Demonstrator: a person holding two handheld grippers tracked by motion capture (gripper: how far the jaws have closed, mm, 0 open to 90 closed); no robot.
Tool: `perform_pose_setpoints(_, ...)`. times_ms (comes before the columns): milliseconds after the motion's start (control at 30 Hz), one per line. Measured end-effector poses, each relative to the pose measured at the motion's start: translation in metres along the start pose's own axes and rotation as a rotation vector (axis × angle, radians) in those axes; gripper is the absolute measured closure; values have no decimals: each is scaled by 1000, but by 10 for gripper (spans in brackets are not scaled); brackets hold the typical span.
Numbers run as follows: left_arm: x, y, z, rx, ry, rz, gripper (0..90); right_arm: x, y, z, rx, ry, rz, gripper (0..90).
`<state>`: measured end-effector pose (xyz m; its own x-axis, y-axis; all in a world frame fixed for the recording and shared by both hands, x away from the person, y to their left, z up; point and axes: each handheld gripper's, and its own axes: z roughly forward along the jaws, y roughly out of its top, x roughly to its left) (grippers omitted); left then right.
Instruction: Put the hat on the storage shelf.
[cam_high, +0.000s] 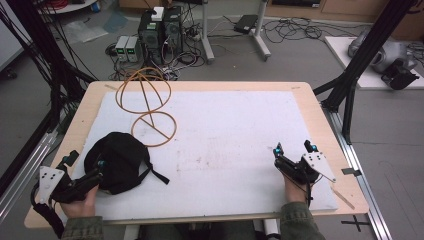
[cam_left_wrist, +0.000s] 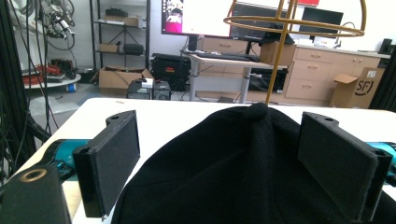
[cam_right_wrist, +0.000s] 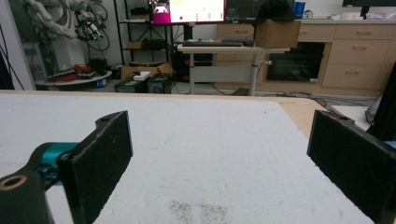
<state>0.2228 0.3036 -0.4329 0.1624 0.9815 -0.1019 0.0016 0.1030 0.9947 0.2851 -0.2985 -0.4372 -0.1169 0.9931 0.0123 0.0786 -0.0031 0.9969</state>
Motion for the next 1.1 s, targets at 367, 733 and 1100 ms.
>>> perform_pose_setpoints(367,0,1,-1,0,4,5,138,3,1,-1,-7,13,-17,59)
perform_pose_setpoints(733,0,1,0,6,4,7,136,4,2,-1,1,28,-9,59)
perform_pose_setpoints(1100,1,2,-1,2,-23,-1,135,4,2,0,3,35,-6,59)
